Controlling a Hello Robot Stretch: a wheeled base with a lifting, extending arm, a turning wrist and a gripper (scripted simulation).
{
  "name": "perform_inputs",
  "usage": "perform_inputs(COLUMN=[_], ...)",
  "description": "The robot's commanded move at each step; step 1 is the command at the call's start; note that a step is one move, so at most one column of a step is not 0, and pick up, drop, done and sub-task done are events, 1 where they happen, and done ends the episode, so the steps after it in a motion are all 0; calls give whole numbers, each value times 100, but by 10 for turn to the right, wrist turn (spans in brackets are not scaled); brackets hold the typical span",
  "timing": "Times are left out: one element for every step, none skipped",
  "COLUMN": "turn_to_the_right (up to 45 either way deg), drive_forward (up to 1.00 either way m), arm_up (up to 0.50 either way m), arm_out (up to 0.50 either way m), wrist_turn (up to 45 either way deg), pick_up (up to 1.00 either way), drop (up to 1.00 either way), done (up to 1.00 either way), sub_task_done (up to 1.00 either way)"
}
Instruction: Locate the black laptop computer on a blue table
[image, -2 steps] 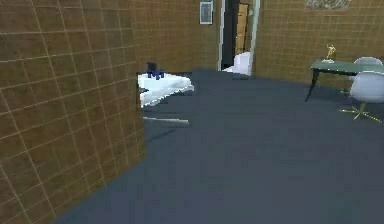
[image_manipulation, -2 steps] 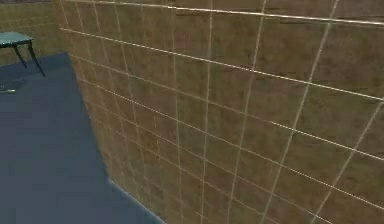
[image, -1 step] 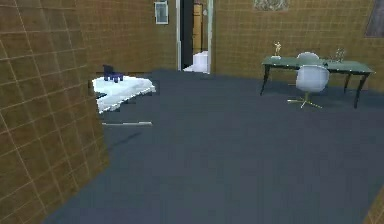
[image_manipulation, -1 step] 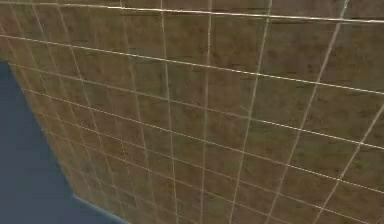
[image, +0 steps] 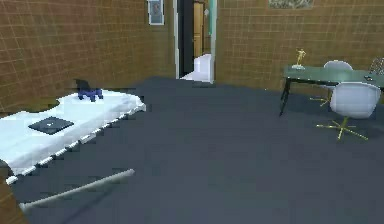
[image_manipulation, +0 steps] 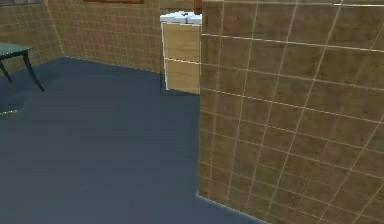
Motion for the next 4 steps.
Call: perform_inputs(turn_to_the_right=[0,30,0,-450], drive_forward=[100,0,60,0], arm_up=[0,0,0,0], arm_out=[0,0,0,0], wrist_turn=[0,0,0,0], pick_up=[0,0,0,0], drop=[0,0,0,0], done=[0,0,0,0], sub_task_done=[0,0,0,0])
